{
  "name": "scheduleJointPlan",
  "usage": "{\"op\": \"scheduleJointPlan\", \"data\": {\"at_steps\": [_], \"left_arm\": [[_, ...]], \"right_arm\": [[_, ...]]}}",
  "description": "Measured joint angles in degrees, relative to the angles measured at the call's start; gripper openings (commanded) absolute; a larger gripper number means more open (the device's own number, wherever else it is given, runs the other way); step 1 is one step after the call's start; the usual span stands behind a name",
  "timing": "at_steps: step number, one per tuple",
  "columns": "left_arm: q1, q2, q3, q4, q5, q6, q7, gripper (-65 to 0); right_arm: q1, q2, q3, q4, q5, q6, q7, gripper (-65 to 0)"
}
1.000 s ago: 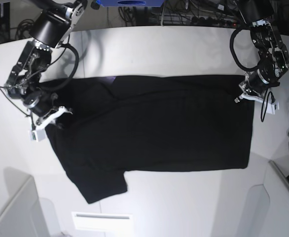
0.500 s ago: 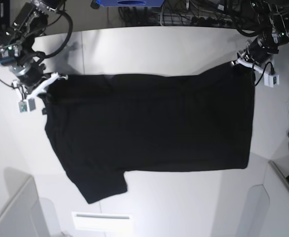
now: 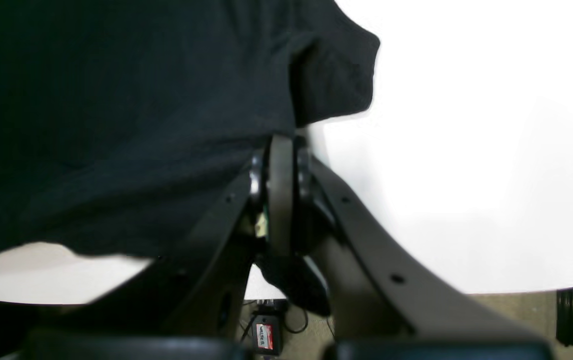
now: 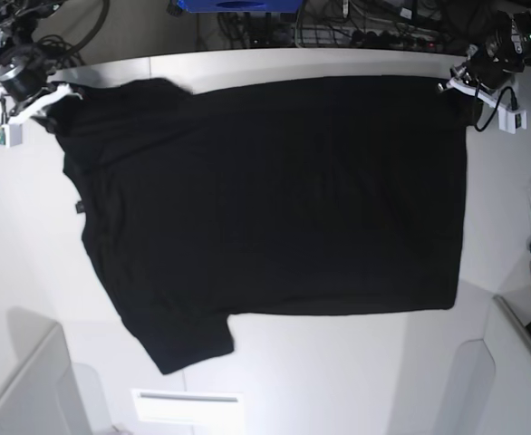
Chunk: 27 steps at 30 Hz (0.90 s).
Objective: Fold the T-shirt properly
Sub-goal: 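Lower the held shoulders back onto the table with both grippers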
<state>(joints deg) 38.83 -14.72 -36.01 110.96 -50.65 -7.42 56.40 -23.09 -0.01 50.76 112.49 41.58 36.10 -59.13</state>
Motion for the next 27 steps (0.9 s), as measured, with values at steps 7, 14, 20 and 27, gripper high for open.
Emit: {"op": "scheduleJointPlan", "data": {"at_steps": [7, 14, 20, 27], "left_arm": [[4.39, 0.11, -0.31, 0.42, -0.39, -0.04, 0.02, -65.0], [7.32, 1.07, -0.31, 0.44, -0.42, -0.04, -4.81, -65.0], [8.59, 2.16, -0.04, 0.48, 0.13, -3.58, -8.09, -65.0], [8.44, 4.22, -2.38, 0.42, 0.02, -7.21, -7.78, -65.0]], "right_arm": [[-1.44, 0.00, 0.04, 0.00, 0.00, 0.00, -0.42, -65.0], [-3.80, -0.07, 0.04, 0.00, 0.09, 0.02, -0.17, -65.0], [-5.46, -1.88, 0.02, 0.00, -0.02, 2.45, 0.59, -65.0], [-3.91, -2.71, -0.04, 0.33, -0.66, 3.61, -0.44, -65.0]]}}
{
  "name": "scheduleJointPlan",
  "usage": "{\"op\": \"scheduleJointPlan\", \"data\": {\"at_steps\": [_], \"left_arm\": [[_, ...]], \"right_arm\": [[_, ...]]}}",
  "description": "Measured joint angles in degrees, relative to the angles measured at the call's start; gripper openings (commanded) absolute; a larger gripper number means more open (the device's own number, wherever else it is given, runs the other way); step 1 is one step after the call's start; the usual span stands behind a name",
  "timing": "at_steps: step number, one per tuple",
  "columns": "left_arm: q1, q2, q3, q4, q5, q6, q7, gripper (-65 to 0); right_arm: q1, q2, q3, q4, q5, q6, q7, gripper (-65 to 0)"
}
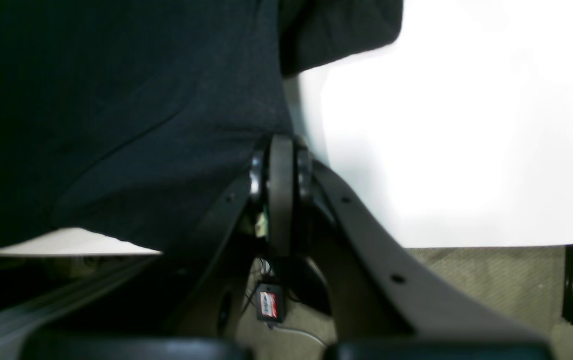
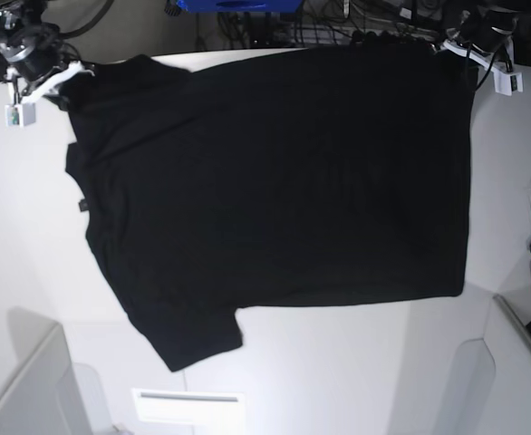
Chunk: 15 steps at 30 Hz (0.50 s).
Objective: Fold the T-shirt properly
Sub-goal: 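Lower the held shoulders back onto the table with both grippers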
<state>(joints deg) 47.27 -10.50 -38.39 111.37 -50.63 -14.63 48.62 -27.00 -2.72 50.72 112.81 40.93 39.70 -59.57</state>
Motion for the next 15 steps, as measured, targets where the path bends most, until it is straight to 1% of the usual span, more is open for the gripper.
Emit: {"op": "scheduleJointPlan", "data": {"at_steps": [3, 5, 7, 9, 10, 11, 12, 15], "left_arm": [[-1.77, -0.13, -0.20, 0.04, 0.22, 0.07, 0.26, -65.0], [-3.82, -0.07, 0.22, 0.33, -0.26, 0.02, -0.02, -65.0], [-4.98, -0.02, 0.22, 0.68, -2.75, -0.02, 0.02, -65.0], [-5.64, -0.17, -0.13, 0.61, -5.90, 0.02, 0.09, -65.0], [-5.86, -0.28, -0.22, 0.52, -7.41, 0.09, 0.00, -65.0], [-6.32, -0.33, -0.22, 0.50, -8.02, 0.26, 0.35, -65.0], [-7.21, -0.26, -0.20, 0.42, -7.89, 0.33, 0.52, -65.0], [-10.01, -0.26, 0.24, 0.28, -5.64, 0.46, 0.09, -65.0]], "right_arm": [[2.97, -0.17, -0.04, 0.68, 0.61, 0.00, -0.09, -65.0], [5.95, 0.04, -0.09, 0.74, 0.61, 0.04, -2.56, -65.0], [8.87, 0.15, 0.13, 0.74, -0.22, 0.02, -6.34, -65.0], [11.30, 0.17, 0.17, 0.74, 0.07, -0.02, -7.52, -65.0], [12.26, 0.20, 0.17, 0.74, 0.24, -0.90, -7.56, -65.0], [13.05, 0.17, 0.15, 0.74, 0.37, -2.93, -7.69, -65.0], [13.77, 0.17, 0.13, 0.72, 0.09, -3.87, -7.89, -65.0], [15.78, 0.20, -0.11, 0.50, -0.20, -4.76, -8.13, -65.0]]}}
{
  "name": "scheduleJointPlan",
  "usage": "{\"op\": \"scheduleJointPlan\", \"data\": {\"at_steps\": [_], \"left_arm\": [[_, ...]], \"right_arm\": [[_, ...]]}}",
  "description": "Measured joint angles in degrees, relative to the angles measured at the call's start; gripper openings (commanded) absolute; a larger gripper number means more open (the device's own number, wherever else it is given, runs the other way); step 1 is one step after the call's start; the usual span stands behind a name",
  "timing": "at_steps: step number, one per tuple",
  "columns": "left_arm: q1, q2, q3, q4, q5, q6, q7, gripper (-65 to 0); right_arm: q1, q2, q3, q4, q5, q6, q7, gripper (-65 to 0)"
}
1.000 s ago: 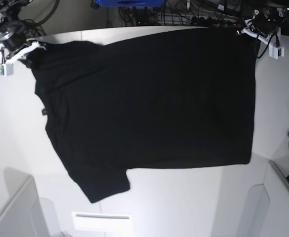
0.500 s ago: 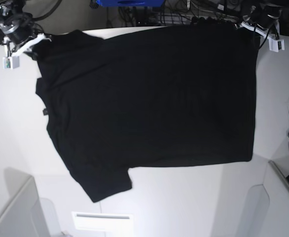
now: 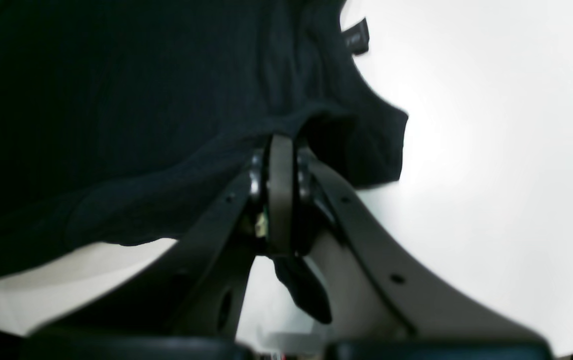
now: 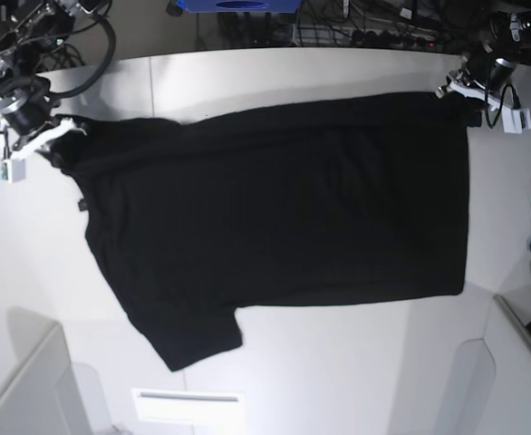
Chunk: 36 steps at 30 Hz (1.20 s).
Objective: Fold the T-shirt properly
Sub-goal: 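Lower the held shoulders back onto the table with both grippers, then lift the shoulders again with both grippers, shaking the shirt flat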
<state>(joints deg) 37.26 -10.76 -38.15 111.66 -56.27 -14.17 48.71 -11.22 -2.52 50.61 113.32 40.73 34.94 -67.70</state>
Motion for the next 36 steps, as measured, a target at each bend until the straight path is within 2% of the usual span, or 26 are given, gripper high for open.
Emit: {"op": "scheduleJointPlan", "data": {"at_steps": [3, 7, 10, 11, 16, 24, 27, 33, 36], "left_arm": [[-1.36, 0.09, 0.00, -0.37, 1.81, 0.04, 0.13, -65.0], [-2.54, 0.09, 0.00, -1.20, 1.79, 0.02, 0.42, -65.0], [-3.65, 0.04, -0.02, -1.36, 1.81, 0.02, 0.35, -65.0], [-3.93, 0.07, -0.02, -1.64, 1.79, 0.02, 0.39, -65.0], [-9.29, 0.09, -0.55, -3.74, 2.40, 0.04, 8.81, -65.0], [-11.67, 0.11, -0.55, -4.11, 2.47, 0.70, 9.25, -65.0], [-12.24, 0.13, -0.24, -4.13, 6.58, 1.75, 9.20, -65.0], [-13.18, 0.09, -0.11, -4.13, 7.41, 1.73, 9.35, -65.0], [-13.05, -0.22, -0.04, -4.13, 7.43, 1.73, 9.42, -65.0]], "right_arm": [[1.42, 1.18, -2.97, -1.42, -0.28, -0.07, 0.13, -65.0], [2.93, 1.27, -6.29, -2.64, -6.19, -0.20, 0.52, -65.0], [5.18, 1.09, -7.08, -4.28, -7.67, -0.20, 0.48, -65.0], [6.08, 1.14, -7.06, -5.11, -7.67, -0.22, 0.63, -65.0], [8.50, 1.42, -6.95, -9.14, -8.00, -0.22, 0.48, -65.0], [9.31, 1.29, -7.02, -9.75, -8.02, -0.20, 0.57, -65.0], [9.94, 1.44, -7.02, -10.01, -8.02, -0.20, 0.57, -65.0], [10.58, 1.44, -7.10, -11.06, -8.15, -0.22, 0.57, -65.0], [10.88, 1.42, -7.13, -11.34, -8.17, -1.44, 0.55, -65.0]]}}
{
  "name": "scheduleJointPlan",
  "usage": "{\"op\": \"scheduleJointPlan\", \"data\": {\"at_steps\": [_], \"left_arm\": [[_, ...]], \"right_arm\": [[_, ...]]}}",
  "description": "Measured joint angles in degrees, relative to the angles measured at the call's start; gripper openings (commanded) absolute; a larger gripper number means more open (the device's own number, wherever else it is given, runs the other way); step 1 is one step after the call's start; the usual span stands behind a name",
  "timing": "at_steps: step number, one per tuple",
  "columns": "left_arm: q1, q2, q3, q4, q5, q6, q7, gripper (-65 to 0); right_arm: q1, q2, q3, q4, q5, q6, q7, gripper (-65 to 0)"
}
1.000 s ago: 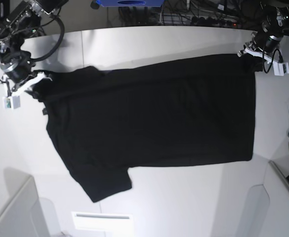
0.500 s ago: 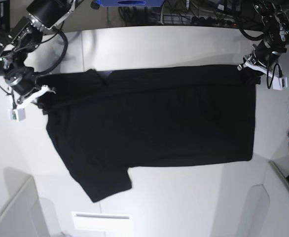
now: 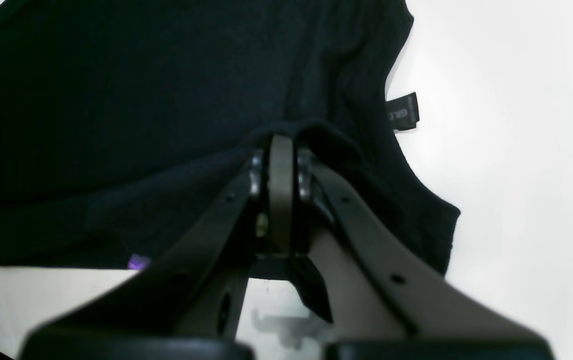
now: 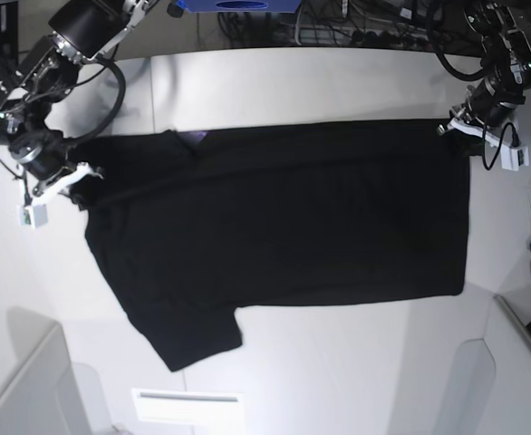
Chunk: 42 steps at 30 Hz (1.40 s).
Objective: Fold the T-shirt properly
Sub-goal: 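Lift the shoulders again with both grippers, shaking the shirt flat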
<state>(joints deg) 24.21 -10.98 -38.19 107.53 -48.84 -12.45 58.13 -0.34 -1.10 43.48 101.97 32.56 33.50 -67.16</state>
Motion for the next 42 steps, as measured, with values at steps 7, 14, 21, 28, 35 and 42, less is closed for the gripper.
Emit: {"op": "scheduleJointPlan", "data": {"at_steps": [7, 14, 21, 28, 35, 42], "left_arm": [[0.15, -0.59, 0.02, -0.02, 0.00, -0.02, -0.02, -65.0], [0.28, -0.46, 0.02, -0.02, 0.00, 0.00, -0.04, -65.0], [0.26, -0.46, 0.02, -0.02, 0.00, -0.02, -0.04, -65.0], [0.26, -0.48, 0.02, -0.02, -0.02, -0.02, -0.02, -65.0], [-0.59, -0.46, 0.02, -0.04, 0.00, 0.00, 0.09, -65.0], [-1.51, -0.48, 0.04, -0.04, 0.20, 0.00, 0.02, -65.0]], "right_arm": [[0.33, 0.00, 0.02, 0.00, 0.00, -0.04, 0.02, -65.0], [0.33, -0.02, 0.02, 0.00, 0.00, -0.07, 0.04, -65.0], [0.33, 0.00, 0.00, 0.00, 0.00, -0.07, 0.04, -65.0], [1.27, 0.00, 0.00, 0.00, 0.07, -0.07, 0.02, -65.0], [3.26, 0.00, 0.00, -2.05, 0.09, -0.07, 0.02, -65.0], [4.50, 0.02, 0.00, -5.31, -0.02, -0.09, 0.04, -65.0]]}}
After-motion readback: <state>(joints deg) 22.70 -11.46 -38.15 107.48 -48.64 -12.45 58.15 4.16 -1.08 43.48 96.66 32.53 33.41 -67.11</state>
